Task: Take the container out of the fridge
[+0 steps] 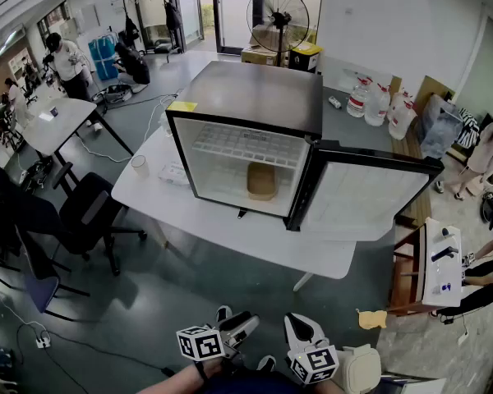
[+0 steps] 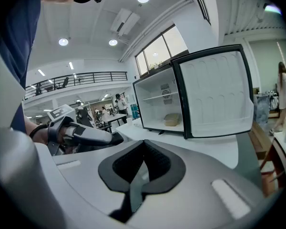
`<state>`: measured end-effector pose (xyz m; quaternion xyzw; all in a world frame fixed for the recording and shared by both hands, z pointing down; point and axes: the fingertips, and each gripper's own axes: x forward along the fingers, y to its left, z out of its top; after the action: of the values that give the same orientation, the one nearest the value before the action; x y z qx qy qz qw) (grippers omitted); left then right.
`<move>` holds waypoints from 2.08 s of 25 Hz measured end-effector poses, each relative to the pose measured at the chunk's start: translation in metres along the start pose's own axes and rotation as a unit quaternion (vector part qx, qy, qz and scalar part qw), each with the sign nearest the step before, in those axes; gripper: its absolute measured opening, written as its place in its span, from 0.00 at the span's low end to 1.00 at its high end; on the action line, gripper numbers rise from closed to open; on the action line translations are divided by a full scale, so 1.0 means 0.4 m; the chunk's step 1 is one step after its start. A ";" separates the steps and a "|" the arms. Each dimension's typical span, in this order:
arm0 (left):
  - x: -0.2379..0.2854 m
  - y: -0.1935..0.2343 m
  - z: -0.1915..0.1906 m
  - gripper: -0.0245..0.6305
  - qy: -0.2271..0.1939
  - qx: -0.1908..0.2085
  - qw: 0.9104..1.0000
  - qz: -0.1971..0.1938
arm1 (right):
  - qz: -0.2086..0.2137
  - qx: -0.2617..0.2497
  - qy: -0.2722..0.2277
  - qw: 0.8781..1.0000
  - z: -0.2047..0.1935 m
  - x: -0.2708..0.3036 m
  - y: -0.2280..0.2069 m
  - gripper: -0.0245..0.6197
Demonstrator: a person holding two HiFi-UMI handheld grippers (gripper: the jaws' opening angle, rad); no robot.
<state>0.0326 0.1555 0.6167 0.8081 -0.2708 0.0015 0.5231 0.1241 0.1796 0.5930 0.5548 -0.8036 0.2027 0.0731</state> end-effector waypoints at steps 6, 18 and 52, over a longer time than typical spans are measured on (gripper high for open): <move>-0.056 -0.097 -0.069 0.04 -0.020 0.072 0.997 0.008 | -0.015 -0.002 -0.016 1.000 -0.009 -0.150 -0.007 0.05; -0.198 -0.047 -0.006 0.04 -0.043 0.128 0.991 0.018 | -0.050 0.005 -0.043 0.998 0.024 -0.144 0.073 0.05; -0.183 0.153 0.371 0.04 -0.098 0.143 0.983 0.064 | -0.063 0.007 -0.057 0.996 0.174 0.221 0.011 0.05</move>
<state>-0.0983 0.0432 0.5805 0.8517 -0.3690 -0.0049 0.3719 0.0944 0.0764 0.5591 0.6154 -0.7686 0.1710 0.0360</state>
